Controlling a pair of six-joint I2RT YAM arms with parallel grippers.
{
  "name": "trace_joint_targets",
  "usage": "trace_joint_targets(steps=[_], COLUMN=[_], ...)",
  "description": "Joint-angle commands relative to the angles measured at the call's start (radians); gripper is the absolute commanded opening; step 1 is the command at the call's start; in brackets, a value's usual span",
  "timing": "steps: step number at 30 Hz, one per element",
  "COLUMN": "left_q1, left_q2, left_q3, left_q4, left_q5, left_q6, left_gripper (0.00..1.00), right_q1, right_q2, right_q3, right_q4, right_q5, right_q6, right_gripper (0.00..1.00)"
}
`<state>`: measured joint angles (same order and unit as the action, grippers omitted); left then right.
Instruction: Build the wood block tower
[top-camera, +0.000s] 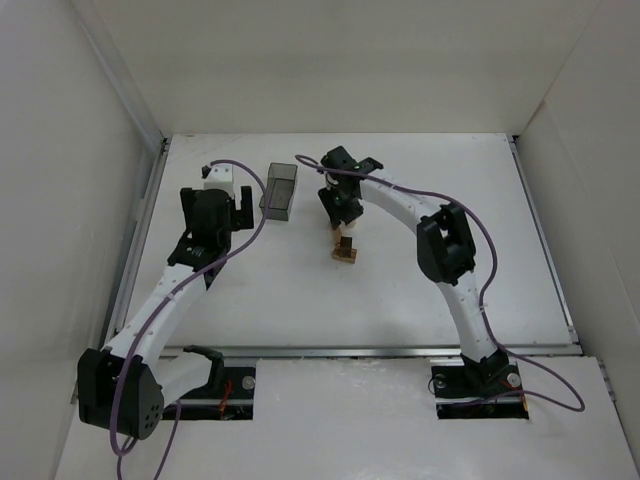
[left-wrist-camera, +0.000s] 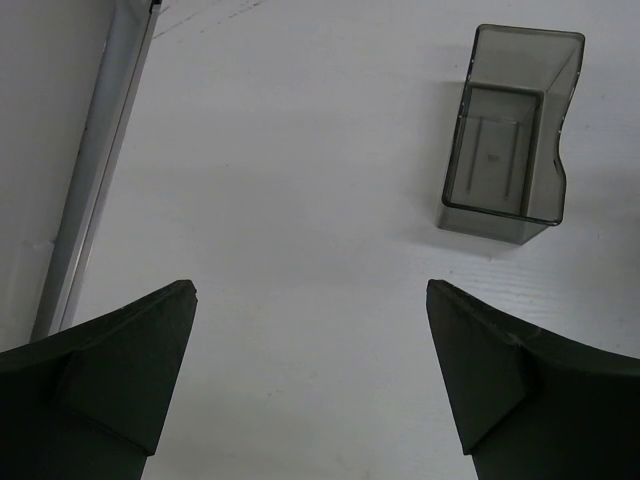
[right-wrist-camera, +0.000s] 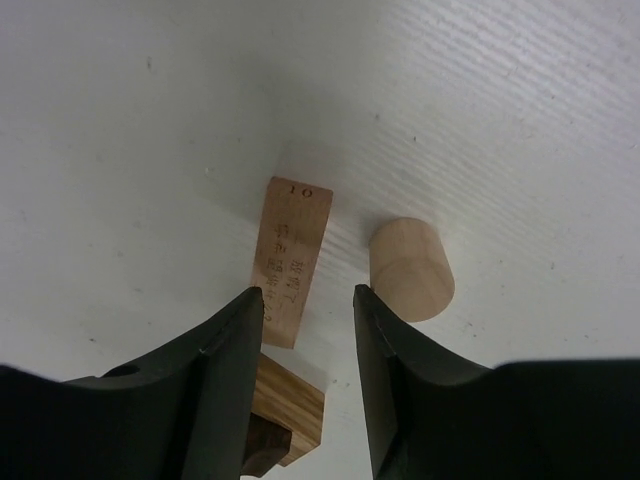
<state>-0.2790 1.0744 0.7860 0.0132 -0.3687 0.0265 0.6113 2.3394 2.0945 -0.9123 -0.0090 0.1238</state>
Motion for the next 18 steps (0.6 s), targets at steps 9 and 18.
trace_joint_targets(steps=[9,18], left_q1=[0.006,0.006], left_q2=[-0.016,-0.025], left_q3=[-0.030,-0.039], left_q4=[0.077,0.077], left_q5=[0.010,0.010], left_q6=[0.027,0.036], left_gripper=[0.99,0.99], right_q1=[0.050,0.050], right_q2=[0.003,0.080], right_q3=[0.025,0.091], right_q4=[0.018,-0.011], right_q5=[0.023,0.035], right_q6=[0.011,0.002], right_gripper=[0.53,0.55])
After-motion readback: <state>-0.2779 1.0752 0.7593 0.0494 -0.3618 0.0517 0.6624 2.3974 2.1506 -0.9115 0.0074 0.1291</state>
